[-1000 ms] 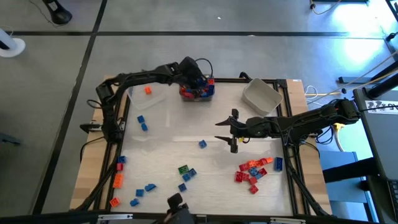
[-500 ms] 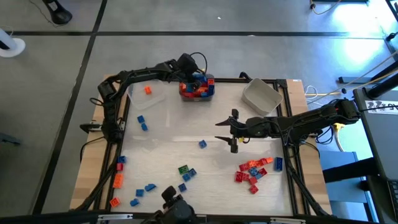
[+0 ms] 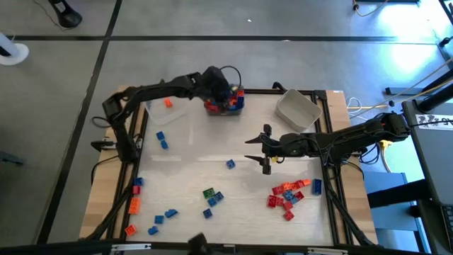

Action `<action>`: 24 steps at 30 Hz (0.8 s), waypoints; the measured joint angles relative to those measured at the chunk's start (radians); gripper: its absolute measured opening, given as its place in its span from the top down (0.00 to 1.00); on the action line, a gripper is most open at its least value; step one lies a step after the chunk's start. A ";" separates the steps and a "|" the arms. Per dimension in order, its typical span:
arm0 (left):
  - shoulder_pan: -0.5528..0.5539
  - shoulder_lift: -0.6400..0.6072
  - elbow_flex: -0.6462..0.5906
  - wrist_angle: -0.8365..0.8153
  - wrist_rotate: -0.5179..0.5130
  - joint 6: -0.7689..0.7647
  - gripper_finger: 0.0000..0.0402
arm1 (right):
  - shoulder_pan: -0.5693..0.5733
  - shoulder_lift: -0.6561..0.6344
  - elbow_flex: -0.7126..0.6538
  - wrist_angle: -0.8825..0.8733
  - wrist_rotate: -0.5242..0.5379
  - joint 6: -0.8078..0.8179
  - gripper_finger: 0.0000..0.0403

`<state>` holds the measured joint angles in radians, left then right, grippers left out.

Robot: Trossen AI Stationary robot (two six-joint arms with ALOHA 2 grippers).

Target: Sort blocks by size

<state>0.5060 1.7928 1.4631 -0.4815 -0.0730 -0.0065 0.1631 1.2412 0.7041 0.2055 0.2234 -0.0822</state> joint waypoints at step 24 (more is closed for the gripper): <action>-0.841 -0.248 0.000 -0.683 -0.273 -0.589 0.58 | 0.000 0.000 0.000 0.006 -0.008 0.032 0.38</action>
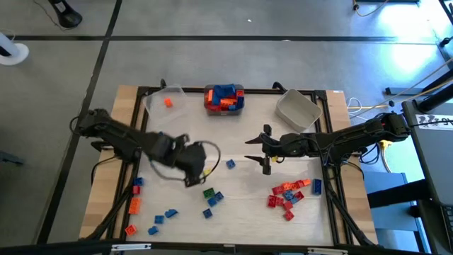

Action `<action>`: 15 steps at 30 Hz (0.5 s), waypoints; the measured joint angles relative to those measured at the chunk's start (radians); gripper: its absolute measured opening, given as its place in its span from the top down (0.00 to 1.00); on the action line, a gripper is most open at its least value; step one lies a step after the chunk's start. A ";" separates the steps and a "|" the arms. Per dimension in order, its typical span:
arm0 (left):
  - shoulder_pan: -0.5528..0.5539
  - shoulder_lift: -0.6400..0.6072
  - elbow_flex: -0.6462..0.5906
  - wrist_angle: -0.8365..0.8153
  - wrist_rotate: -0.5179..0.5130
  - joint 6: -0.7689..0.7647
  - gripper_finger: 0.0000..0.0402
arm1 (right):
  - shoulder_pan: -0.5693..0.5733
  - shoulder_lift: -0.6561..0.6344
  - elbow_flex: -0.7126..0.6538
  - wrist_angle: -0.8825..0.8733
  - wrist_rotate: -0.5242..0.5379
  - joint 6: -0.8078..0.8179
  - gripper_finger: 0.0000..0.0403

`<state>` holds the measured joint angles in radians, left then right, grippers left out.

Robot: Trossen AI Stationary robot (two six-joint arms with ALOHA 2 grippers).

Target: Sort blocks by size

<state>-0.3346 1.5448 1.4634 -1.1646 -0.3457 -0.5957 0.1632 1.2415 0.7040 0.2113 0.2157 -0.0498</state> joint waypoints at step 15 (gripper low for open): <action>-0.425 0.006 0.000 -0.160 -0.026 -0.713 0.58 | 0.000 0.000 0.000 0.098 0.000 0.001 0.38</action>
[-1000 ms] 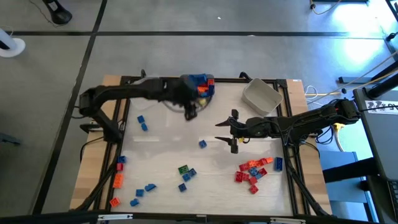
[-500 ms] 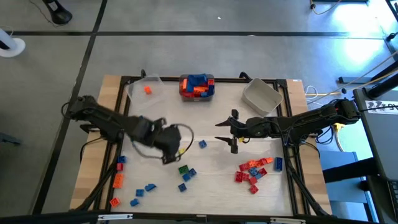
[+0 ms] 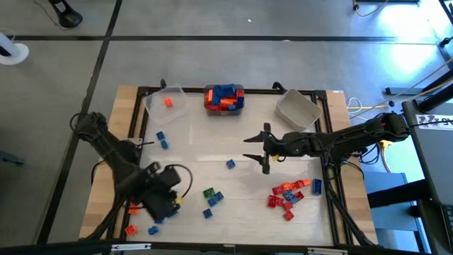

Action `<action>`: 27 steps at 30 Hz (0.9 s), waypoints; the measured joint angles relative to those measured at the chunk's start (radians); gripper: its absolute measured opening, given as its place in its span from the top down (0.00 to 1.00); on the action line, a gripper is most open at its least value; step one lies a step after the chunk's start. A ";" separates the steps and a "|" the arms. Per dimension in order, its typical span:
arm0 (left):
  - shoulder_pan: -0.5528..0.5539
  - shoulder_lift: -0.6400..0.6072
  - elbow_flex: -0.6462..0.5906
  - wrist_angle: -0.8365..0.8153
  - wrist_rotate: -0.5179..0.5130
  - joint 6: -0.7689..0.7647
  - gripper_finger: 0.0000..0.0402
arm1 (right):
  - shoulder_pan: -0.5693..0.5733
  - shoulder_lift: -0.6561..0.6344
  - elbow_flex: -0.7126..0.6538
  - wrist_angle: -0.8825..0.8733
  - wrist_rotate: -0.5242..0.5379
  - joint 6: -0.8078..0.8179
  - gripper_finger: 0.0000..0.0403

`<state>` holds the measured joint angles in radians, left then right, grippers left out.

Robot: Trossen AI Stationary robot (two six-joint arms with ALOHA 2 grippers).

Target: Sort blocks by size

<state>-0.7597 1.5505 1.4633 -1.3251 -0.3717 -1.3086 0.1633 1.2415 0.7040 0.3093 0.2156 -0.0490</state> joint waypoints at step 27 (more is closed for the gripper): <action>-0.225 0.300 0.000 -0.104 0.473 -0.205 0.58 | 0.000 0.000 0.000 0.003 -0.005 0.000 0.38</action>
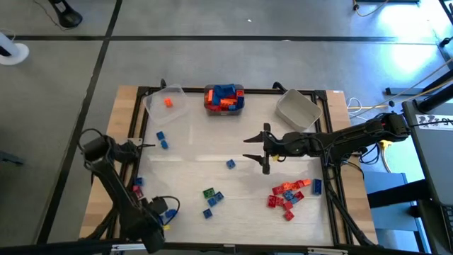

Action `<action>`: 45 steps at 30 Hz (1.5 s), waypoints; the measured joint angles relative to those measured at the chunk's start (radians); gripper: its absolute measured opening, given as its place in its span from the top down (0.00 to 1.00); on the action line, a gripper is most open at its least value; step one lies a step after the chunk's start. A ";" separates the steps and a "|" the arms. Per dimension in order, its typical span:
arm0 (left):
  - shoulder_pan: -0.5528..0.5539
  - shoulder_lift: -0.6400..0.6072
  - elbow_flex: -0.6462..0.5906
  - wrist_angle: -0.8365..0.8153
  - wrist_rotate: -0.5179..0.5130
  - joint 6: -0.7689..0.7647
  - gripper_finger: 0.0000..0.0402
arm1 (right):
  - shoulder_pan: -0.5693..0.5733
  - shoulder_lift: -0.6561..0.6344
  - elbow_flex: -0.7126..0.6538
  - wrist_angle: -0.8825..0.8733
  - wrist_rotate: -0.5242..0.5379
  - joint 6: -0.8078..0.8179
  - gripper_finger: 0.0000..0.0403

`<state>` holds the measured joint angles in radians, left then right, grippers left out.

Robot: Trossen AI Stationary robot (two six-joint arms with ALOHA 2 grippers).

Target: Sort blocks by size

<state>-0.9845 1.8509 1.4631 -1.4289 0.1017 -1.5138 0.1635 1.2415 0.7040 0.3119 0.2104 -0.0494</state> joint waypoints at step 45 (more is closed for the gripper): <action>0.053 0.038 -0.351 0.244 0.248 0.479 0.58 | 0.000 0.000 0.000 0.000 0.008 -0.001 0.38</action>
<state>-0.9312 1.8890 1.1126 -1.1852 0.3499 -1.0349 0.1631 1.2415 0.7040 0.3122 0.2188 -0.0500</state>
